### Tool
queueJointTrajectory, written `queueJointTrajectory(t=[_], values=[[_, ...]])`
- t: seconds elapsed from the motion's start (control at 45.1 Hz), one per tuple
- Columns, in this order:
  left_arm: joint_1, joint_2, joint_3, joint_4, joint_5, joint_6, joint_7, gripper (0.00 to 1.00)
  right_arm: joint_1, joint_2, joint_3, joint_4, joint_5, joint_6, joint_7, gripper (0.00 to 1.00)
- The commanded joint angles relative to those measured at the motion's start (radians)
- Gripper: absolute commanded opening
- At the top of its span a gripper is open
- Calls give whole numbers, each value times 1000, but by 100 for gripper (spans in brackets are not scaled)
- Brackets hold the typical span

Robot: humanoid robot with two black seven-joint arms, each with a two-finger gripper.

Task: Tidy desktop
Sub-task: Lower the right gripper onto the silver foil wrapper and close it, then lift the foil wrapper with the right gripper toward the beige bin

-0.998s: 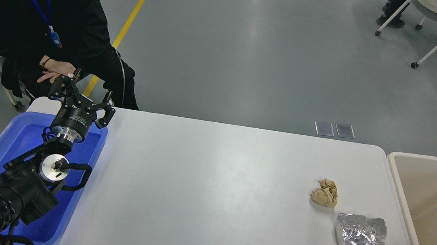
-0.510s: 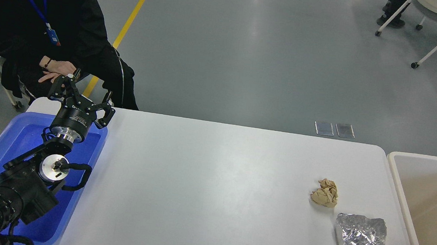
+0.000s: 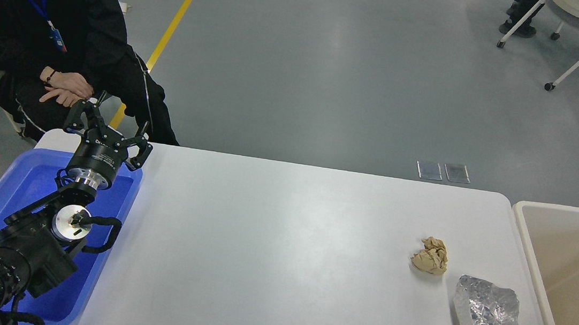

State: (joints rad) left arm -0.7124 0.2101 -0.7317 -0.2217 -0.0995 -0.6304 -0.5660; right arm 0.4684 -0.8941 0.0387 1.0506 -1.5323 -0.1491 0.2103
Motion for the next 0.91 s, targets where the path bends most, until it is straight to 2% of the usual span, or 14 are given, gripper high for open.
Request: queueJointTrajectory(t=[0.0, 0.111, 0.266, 0.51, 0.665, 0.776, 0.887], values=[[-1, 0, 0, -1, 0, 0, 0, 100, 16, -15, -5, 11, 3, -3, 6, 0], [-1, 0, 0, 1, 1, -2, 0, 100, 33, -94, -3, 92, 8, 0, 6, 0], [-1, 0, 0, -1, 0, -2, 0, 100, 101, -276, -3, 273, 12, 17, 6, 0], [1, 0, 0, -1, 1, 0, 0, 100, 223, -502, 0, 506, 14, 98, 8, 0], [-1, 0, 0, 1, 1, 0, 0, 100, 317, -578, 9, 559, 14, 155, 11, 0], [-1, 0, 0, -1, 1, 0, 0, 100, 391, -638, 18, 562, 12, 210, 72, 0], [-1, 0, 0, -1, 0, 0, 0, 100, 496, -661, 32, 563, 14, 285, 90, 0]])
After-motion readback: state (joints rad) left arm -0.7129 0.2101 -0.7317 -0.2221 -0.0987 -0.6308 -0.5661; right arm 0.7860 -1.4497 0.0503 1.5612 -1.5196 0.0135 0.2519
